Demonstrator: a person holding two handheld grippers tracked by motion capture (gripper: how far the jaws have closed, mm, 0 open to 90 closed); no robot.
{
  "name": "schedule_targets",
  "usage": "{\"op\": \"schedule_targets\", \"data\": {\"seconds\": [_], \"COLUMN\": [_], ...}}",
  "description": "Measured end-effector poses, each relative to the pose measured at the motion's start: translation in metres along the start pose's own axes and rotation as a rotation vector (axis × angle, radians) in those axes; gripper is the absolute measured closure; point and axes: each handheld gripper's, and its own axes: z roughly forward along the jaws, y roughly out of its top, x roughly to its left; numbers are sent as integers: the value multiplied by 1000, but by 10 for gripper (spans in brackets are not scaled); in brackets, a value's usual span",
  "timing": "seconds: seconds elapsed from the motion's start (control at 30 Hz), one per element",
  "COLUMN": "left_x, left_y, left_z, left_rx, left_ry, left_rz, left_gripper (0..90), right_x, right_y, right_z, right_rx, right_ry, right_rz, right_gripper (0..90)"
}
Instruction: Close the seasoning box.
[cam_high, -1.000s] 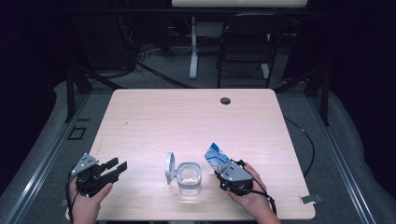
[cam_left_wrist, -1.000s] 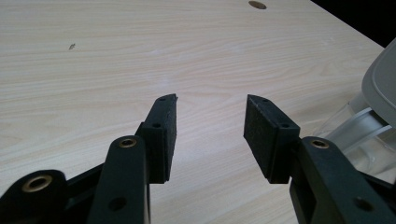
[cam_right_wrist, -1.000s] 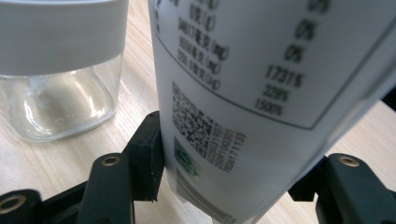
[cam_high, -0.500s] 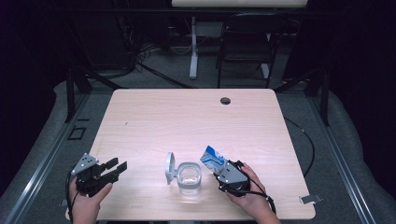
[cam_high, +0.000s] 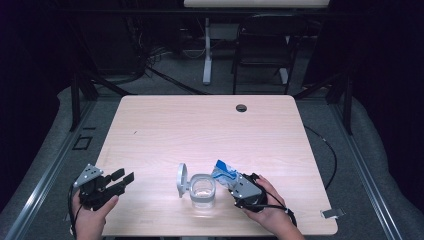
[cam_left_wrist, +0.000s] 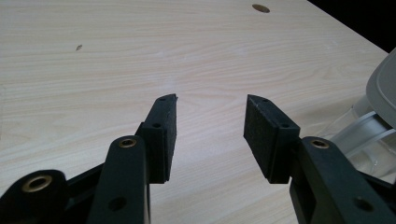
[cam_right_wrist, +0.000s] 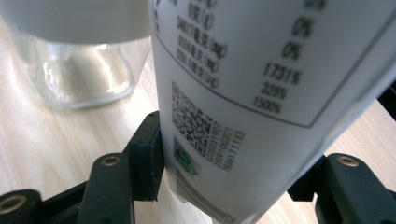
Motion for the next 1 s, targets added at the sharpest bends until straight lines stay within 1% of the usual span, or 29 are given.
{"op": "schedule_targets", "data": {"seconds": [0.03, 0.17, 0.3, 0.33, 0.4, 0.43, 0.5, 0.57, 0.6, 0.63, 0.8, 0.9, 0.97, 1.0], "left_x": [0, 0, 0, 0, 1, 1, 2, 2, 3, 3, 6, 7, 8, 8], "left_y": [0, 0, 0, 0, 0, -1, -1, 0, 0, 0, -1, -1, -1, -1], "left_z": [0, 0, 0, 0, 1, 1, 1, 0, 0, -1, -2, -3, -4, -4], "left_rx": [-1, 2, 2, 2, 4, 4, 1, -3, -6, -4, -8, -10, -13, -14], "left_ry": [1, 3, 2, 3, 2, 3, 3, 3, 3, 3, 9, 9, 11, 11], "left_rz": [-1, 2, 2, 2, 3, 2, 0, -2, -4, -5, -14, -19, -21, -21], "left_gripper": [547, 547, 547, 547, 546, 547, 547, 547, 547, 547, 547, 547, 547, 547], "right_x": [0, 0, 0, 0, 1, 1, 2, 2, 3, 3, 5, 6, 7, 7], "right_y": [0, 0, 1, 1, 2, 2, 3, 4, 4, 4, 5, 7, 7, 8], "right_z": [0, -2, -3, -4, -3, -4, -3, -3, -3, -3, -1, -1, 1, 1], "right_rx": [1, 32, 48, 55, 58, 69, 70, 81, 73, 88, 95, 111, 93, 108], "right_ry": [5, 10, 15, 5, 6, 4, 8, 5, 6, 8, 10, 10, 15, 13], "right_rz": [-2, -45, -67, -77, -86, -100, -108, -127, -124, -138, -152, -172, -159, -175], "right_gripper": [419, 420, 420, 420, 420, 420, 420, 420, 420, 421, 421, 421, 421, 421]}}
